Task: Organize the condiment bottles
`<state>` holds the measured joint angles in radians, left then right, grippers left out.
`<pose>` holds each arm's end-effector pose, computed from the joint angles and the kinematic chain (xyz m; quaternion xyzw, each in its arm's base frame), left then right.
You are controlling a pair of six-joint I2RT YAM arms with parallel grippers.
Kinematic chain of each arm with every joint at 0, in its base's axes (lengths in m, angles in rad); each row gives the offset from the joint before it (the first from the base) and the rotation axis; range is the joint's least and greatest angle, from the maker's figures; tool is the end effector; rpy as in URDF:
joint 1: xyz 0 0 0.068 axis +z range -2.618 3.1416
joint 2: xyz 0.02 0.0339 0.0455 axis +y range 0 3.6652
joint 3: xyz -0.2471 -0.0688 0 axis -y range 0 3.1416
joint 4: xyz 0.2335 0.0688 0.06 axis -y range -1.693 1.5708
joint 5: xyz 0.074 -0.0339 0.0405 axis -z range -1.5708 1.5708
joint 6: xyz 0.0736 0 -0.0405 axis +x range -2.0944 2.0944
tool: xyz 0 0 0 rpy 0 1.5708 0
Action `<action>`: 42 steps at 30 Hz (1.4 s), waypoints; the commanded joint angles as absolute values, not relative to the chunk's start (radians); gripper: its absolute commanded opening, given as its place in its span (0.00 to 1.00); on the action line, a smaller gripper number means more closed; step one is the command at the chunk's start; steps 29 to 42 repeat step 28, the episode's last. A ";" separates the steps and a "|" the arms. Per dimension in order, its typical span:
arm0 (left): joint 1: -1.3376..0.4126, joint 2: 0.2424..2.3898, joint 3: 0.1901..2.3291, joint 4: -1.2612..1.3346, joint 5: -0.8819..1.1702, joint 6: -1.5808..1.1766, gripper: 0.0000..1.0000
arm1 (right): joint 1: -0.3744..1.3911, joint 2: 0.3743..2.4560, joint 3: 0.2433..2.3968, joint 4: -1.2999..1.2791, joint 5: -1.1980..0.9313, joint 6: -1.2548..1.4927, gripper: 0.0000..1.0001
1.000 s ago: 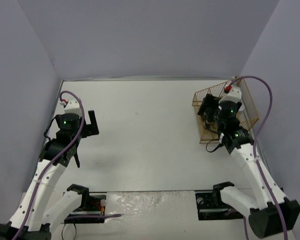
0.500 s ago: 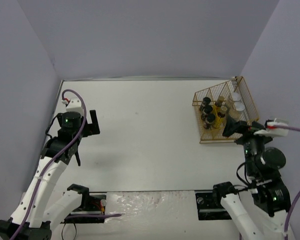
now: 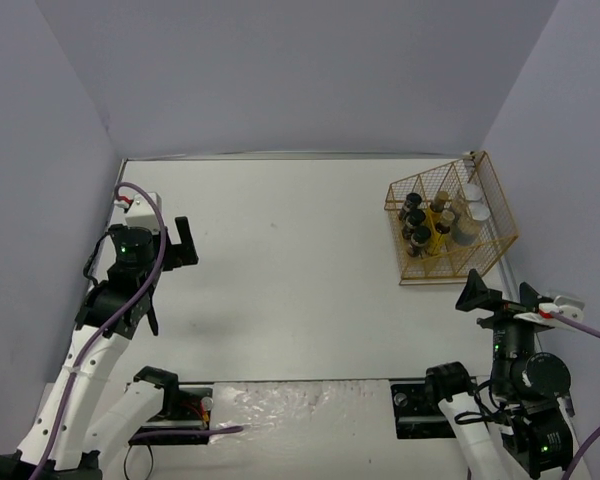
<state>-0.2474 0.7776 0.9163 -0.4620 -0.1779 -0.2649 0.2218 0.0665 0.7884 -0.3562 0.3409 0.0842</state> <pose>0.2027 -0.0378 0.3320 -0.0590 0.8080 -0.0776 0.5811 0.0473 -0.0146 0.3805 0.1010 0.5668 0.0287 0.8171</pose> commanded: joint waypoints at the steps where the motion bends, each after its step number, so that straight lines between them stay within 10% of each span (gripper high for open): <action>1: -0.243 0.794 0.920 -0.364 -0.158 -0.254 0.97 | 0.216 0.038 0.768 -0.295 0.356 0.099 1.00; 42: -0.187 0.823 0.914 -0.338 -0.110 -0.289 0.97 | 0.216 0.008 0.758 -0.294 0.330 0.095 1.00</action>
